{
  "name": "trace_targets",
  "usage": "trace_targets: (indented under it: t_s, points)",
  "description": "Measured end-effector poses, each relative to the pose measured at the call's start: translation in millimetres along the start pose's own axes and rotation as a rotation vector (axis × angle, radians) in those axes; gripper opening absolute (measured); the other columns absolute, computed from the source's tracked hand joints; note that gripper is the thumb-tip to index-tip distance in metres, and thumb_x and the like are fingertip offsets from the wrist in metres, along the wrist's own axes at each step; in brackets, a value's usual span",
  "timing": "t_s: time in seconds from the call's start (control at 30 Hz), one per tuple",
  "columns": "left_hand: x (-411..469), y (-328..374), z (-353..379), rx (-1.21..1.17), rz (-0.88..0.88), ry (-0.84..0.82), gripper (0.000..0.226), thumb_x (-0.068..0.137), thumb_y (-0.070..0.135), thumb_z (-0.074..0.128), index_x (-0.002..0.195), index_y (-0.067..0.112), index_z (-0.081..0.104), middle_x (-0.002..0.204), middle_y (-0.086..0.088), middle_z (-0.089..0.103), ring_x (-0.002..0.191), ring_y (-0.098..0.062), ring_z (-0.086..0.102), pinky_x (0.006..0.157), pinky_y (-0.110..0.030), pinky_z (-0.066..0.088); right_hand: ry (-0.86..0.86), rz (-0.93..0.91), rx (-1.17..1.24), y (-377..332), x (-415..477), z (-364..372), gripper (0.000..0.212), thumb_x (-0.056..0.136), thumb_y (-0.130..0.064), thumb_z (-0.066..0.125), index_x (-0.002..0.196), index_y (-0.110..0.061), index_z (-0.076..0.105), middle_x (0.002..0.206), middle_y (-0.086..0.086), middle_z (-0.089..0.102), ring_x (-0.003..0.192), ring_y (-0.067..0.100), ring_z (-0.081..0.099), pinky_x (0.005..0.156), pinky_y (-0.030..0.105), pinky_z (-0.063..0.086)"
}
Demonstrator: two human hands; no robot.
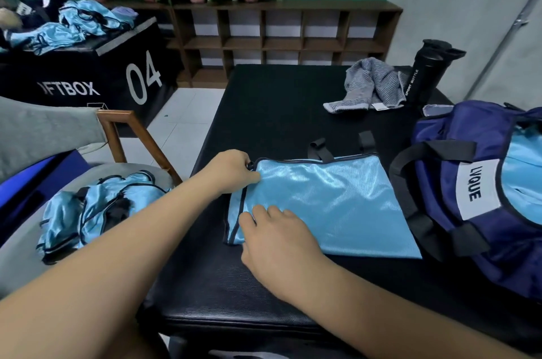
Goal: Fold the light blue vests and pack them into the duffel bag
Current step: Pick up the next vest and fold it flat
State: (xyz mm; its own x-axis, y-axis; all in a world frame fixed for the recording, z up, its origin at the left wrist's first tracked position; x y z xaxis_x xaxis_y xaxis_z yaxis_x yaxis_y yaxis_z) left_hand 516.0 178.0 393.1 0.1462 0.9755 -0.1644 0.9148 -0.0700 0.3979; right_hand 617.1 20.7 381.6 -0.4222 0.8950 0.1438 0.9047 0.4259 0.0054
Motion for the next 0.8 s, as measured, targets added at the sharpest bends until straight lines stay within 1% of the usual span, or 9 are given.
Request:
trace_targets:
  t_s: [0.2,0.3,0.33,0.4,0.47,0.53,0.6,0.67,0.8]
  points:
    - [-8.0,2.9,-12.6,-0.044,0.006,0.021,0.027,0.090,0.035,0.067,0.084,0.011,0.057,0.082,-0.004,0.063,0.070,-0.021,0.053,0.059,-0.033,0.041,-0.013,0.040,-0.019,-5.9,3.9,3.5,0.050,0.050,-0.029,0.096,0.081,-0.019,0.058,0.067,0.000,0.056,0.052,0.019,0.053,0.053,0.029,0.026]
    - [-13.0,-1.2,-27.2,-0.078,-0.034,0.019,0.029,0.091,0.041,0.063,0.092,0.012,0.059,0.089,-0.006,0.067,0.071,-0.021,0.053,0.063,-0.035,0.041,0.099,0.045,0.101,-13.8,4.6,-22.9,0.040,0.066,-0.028,0.086,0.086,-0.019,0.053,0.067,-0.002,0.058,0.051,0.020,0.053,0.052,0.031,0.024]
    - [-16.7,-1.9,-33.7,-0.108,-0.048,0.014,0.029,0.091,0.041,0.063,0.097,0.013,0.060,0.092,-0.006,0.068,0.072,-0.021,0.054,0.063,-0.035,0.041,0.170,0.047,0.173,-14.6,3.7,-33.3,0.033,0.079,-0.027,0.078,0.093,-0.017,0.050,0.072,0.000,0.060,0.056,0.024,0.053,0.053,0.033,0.027]
    - [-23.3,-2.6,-46.7,-0.202,-0.068,-0.015,0.028,0.088,0.042,0.066,0.104,0.019,0.062,0.097,-0.005,0.068,0.078,-0.021,0.057,0.067,-0.036,0.042,0.148,0.080,0.398,-10.7,2.1,-44.9,0.024,0.097,-0.022,0.059,0.114,-0.016,0.043,0.079,0.004,0.062,0.066,0.030,0.054,0.059,0.042,0.041]
    - [-27.1,0.8,-55.7,-0.309,-0.066,-0.048,0.034,0.079,0.047,0.070,0.105,0.026,0.064,0.103,-0.006,0.072,0.086,-0.023,0.063,0.079,-0.042,0.052,0.167,0.112,0.524,-0.7,-2.9,-51.7,0.035,0.098,-0.023,0.054,0.129,-0.021,0.038,0.073,0.002,0.059,0.069,0.030,0.058,0.066,0.050,0.050]
    - [-30.7,9.1,-55.6,-0.504,-0.062,-0.094,0.038,0.068,0.047,0.074,0.101,0.030,0.069,0.107,-0.011,0.076,0.091,-0.027,0.069,0.088,-0.047,0.057,0.159,0.175,0.643,12.6,-8.5,-57.4,0.044,0.095,-0.026,0.057,0.134,-0.030,0.036,0.072,-0.002,0.058,0.072,0.025,0.060,0.069,0.050,0.053]
    - [-32.1,21.5,-46.3,-0.715,-0.057,-0.157,0.033,0.069,0.037,0.078,0.101,0.030,0.072,0.104,-0.013,0.076,0.088,-0.028,0.069,0.084,-0.047,0.055,0.118,0.256,0.779,29.7,-16.7,-60.8,0.044,0.092,-0.027,0.061,0.131,-0.035,0.042,0.074,-0.002,0.061,0.071,0.016,0.060,0.071,0.045,0.054]
    - [-33.7,38.8,-37.1,-0.854,-0.018,-0.202,0.025,0.083,0.023,0.075,0.108,0.026,0.071,0.098,-0.010,0.071,0.087,-0.025,0.067,0.082,-0.043,0.054,0.090,0.315,0.884,45.5,-28.1,-64.4,0.036,0.091,-0.024,0.065,0.122,-0.035,0.050,0.073,0.000,0.062,0.064,0.011,0.054,0.065,0.037,0.052]
    - [-38.1,68.9,-21.7,-0.971,0.038,-0.222,0.030,0.094,0.017,0.071,0.124,0.016,0.067,0.091,-0.002,0.066,0.085,-0.020,0.061,0.071,-0.034,0.056,0.067,0.388,1.036,69.9,-52.0,-65.8,0.024,0.090,-0.015,0.068,0.106,-0.030,0.059,0.082,0.004,0.070,0.059,0.007,0.048,0.058,0.031,0.044]
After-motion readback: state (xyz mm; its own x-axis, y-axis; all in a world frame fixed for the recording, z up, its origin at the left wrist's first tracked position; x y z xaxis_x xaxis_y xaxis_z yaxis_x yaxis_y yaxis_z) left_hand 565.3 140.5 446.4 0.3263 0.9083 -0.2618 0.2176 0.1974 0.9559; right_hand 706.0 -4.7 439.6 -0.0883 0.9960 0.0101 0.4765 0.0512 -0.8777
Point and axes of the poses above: each hand's wrist, its own x-axis towards the middle knuckle, its own z-axis out of the palm, y = z × x, the point moved 5 cm from there along x, towards the middle knuckle
